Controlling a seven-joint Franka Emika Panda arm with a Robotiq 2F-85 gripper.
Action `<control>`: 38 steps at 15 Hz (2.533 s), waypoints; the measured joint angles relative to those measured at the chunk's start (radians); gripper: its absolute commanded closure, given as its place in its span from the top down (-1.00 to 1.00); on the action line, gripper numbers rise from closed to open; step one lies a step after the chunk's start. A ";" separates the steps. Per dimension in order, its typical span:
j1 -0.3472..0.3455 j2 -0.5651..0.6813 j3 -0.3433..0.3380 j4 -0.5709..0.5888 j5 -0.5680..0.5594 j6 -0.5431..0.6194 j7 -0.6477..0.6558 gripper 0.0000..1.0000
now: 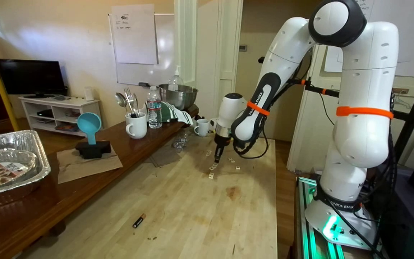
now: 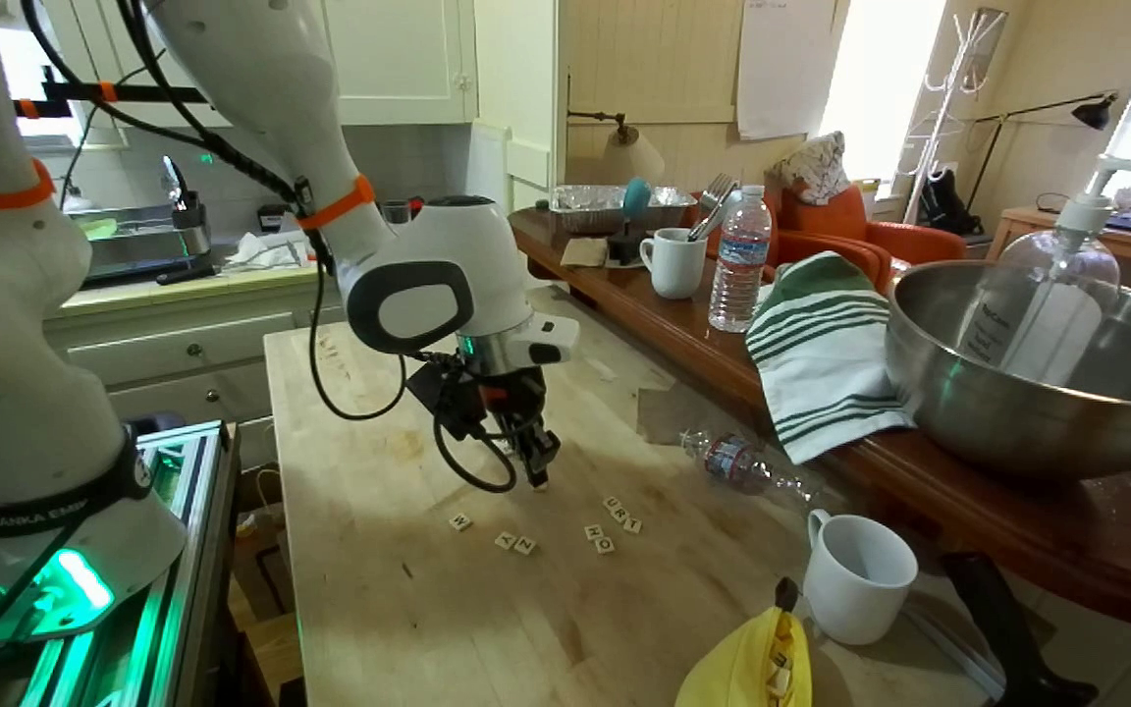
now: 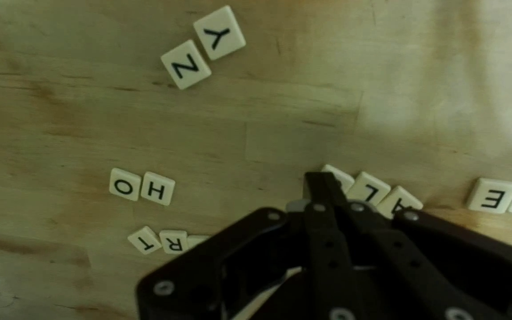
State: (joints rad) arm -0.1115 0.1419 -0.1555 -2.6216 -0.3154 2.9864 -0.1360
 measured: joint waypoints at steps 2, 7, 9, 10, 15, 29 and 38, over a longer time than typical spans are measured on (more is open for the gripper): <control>0.004 0.019 -0.003 0.016 0.000 0.000 0.018 -1.00; 0.018 0.050 -0.008 0.048 0.000 0.000 0.042 -1.00; 0.024 0.057 -0.009 0.058 0.000 0.000 0.049 -1.00; 0.029 0.061 -0.010 0.063 0.000 0.000 0.053 -1.00; 0.073 0.087 -0.029 0.099 -0.009 0.000 0.084 -1.00; 0.204 0.131 -0.080 0.159 -0.086 0.001 0.110 -1.00; 0.231 0.095 -0.068 0.097 -0.156 0.040 0.028 -1.00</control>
State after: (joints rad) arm 0.1191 0.2372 -0.2235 -2.5242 -0.4714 3.0262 -0.1078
